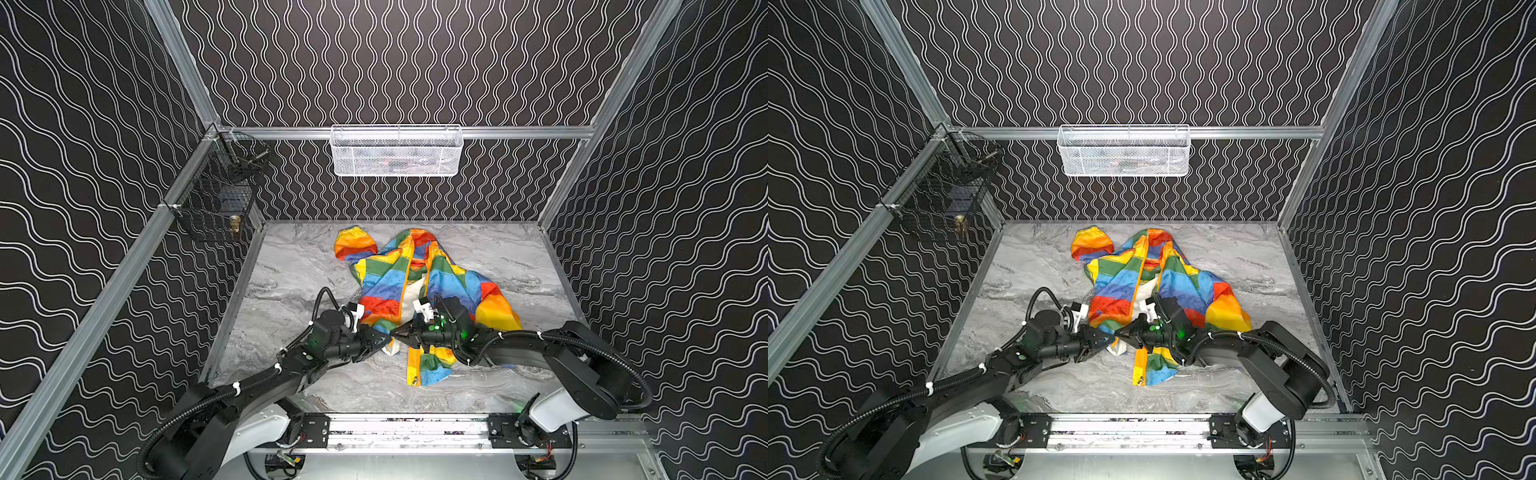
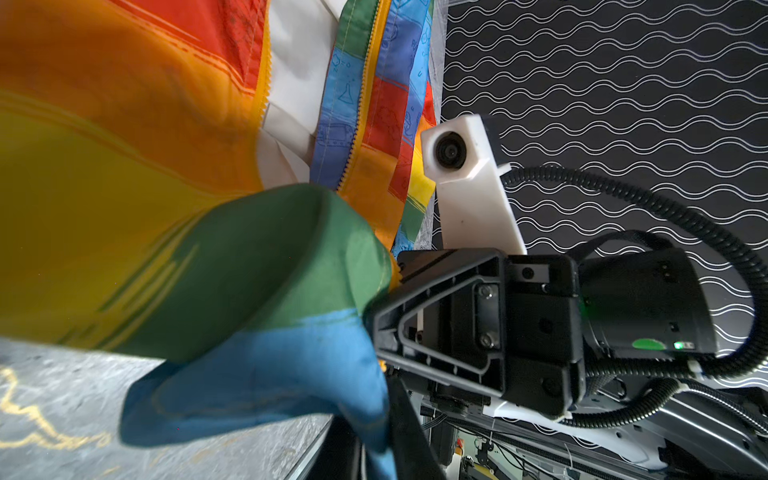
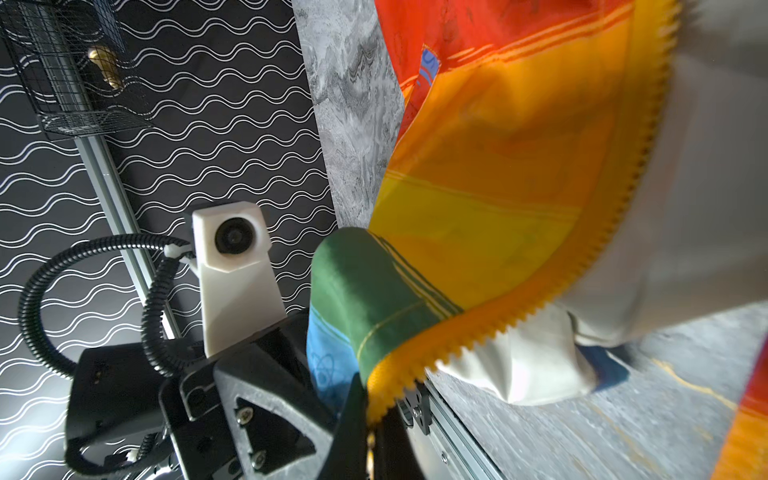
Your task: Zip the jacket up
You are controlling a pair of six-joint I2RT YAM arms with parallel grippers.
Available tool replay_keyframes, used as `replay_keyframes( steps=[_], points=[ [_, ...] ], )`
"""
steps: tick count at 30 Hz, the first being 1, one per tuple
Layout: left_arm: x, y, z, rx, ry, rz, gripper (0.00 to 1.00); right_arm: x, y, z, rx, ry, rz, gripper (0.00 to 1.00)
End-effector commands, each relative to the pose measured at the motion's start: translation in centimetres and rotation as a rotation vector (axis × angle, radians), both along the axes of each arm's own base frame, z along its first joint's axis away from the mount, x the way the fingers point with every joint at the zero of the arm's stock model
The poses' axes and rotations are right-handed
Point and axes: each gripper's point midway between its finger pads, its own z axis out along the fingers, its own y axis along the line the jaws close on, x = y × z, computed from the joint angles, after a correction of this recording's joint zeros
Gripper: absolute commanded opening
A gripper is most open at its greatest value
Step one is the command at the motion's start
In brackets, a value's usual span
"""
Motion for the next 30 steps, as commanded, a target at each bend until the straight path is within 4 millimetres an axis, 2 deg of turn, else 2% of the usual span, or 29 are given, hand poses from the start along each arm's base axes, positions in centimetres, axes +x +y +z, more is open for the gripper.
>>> replay_keyframes(
  steps=[1, 6, 20, 30],
  points=[
    [0.08, -0.55, 1.06, -0.036, -0.035, -0.023, 0.14, 0.16, 0.29, 0.58, 0.018, -0.011, 0.004, 0.0],
    [0.09, -0.62, 0.91, -0.037, -0.033, -0.024, 0.12, 0.21, 0.28, 0.53, 0.015, -0.011, 0.002, 0.0],
    [-0.01, -0.66, 0.72, -0.036, -0.028, -0.028, 0.15, 0.19, 0.31, 0.49, 0.017, -0.008, 0.003, 0.0],
    [-0.06, -0.69, 0.37, -0.034, -0.019, -0.029, 0.1, 0.21, 0.3, 0.56, 0.019, -0.01, 0.003, 0.0]
  ],
)
